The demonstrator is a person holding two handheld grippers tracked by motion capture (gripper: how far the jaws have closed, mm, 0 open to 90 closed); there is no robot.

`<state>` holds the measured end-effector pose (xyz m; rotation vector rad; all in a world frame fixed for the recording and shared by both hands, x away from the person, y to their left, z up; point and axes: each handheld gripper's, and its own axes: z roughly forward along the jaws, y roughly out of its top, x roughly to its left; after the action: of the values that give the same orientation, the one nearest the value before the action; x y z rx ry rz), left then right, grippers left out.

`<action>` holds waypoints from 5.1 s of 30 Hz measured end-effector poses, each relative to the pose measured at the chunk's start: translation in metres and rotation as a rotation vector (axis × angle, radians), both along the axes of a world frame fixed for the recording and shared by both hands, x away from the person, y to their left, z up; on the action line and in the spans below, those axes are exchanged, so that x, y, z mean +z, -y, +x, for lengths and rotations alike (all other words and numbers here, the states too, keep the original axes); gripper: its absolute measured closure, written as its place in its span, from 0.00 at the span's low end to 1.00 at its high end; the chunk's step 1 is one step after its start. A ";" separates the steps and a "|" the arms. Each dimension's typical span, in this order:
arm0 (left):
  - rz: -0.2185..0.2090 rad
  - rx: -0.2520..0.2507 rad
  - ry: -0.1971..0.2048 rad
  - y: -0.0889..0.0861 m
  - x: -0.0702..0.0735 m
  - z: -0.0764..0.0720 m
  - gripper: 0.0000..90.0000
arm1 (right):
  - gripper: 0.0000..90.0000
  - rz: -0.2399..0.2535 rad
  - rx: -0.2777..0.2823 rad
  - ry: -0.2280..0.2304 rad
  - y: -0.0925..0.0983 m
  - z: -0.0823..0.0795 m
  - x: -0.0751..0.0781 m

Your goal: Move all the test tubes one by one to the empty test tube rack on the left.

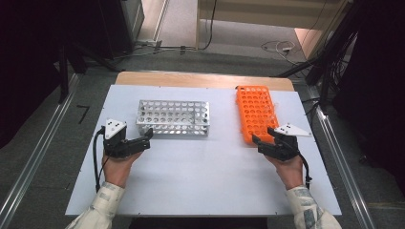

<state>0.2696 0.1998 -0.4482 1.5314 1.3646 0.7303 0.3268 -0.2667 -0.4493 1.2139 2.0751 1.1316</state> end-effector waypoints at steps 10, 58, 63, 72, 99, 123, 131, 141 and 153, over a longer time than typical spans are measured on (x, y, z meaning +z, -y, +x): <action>-0.003 -0.019 -0.002 0.001 -0.001 0.000 0.05 | 0.36 -0.011 -0.090 -0.007 0.010 0.018 -0.010; 0.022 -0.013 -0.016 0.006 -0.004 0.002 0.06 | 0.82 0.000 -0.143 0.069 0.007 0.039 -0.003; 0.023 -0.008 -0.013 0.004 -0.003 0.002 0.06 | 0.82 0.019 -0.145 0.082 0.011 0.034 0.004; 0.024 -0.011 -0.012 0.006 -0.003 0.001 0.06 | 0.82 0.036 -0.128 0.094 0.015 0.025 0.014; 0.031 -0.039 -0.017 0.017 -0.006 0.000 0.07 | 0.82 0.029 0.052 0.069 -0.022 0.003 0.017; 0.036 -0.084 -0.014 0.035 -0.004 -0.004 0.07 | 0.82 0.001 0.182 0.017 -0.069 -0.009 0.002; 0.044 -0.141 -0.008 0.051 -0.005 -0.007 0.07 | 0.82 -0.012 0.231 0.004 -0.090 -0.013 -0.003; 0.039 -0.193 0.010 0.066 -0.003 -0.012 0.09 | 0.82 -0.020 0.288 -0.008 -0.116 -0.016 -0.006; 0.024 -0.293 0.038 0.087 0.001 -0.021 0.13 | 0.82 -0.052 0.382 -0.022 -0.151 -0.027 -0.015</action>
<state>0.2484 0.1129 -0.4474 1.6823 1.0755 0.5902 0.2998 -0.1158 -0.4640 0.8278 2.4045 1.2196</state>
